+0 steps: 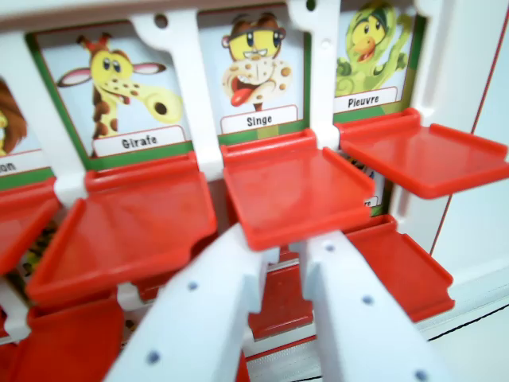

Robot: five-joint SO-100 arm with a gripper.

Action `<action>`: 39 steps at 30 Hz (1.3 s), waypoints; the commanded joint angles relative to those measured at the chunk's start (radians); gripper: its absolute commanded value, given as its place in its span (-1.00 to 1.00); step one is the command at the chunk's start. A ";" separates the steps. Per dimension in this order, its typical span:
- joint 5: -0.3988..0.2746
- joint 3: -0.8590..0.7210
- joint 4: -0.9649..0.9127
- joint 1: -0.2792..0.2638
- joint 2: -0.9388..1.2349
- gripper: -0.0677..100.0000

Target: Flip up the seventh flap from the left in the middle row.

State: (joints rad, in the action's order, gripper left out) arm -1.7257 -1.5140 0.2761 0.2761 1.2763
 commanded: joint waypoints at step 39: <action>0.000 0.133 0.756 -0.135 0.657 -1.00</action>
State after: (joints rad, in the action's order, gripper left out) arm -1.7319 -1.5094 0.9679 0.1764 1.7595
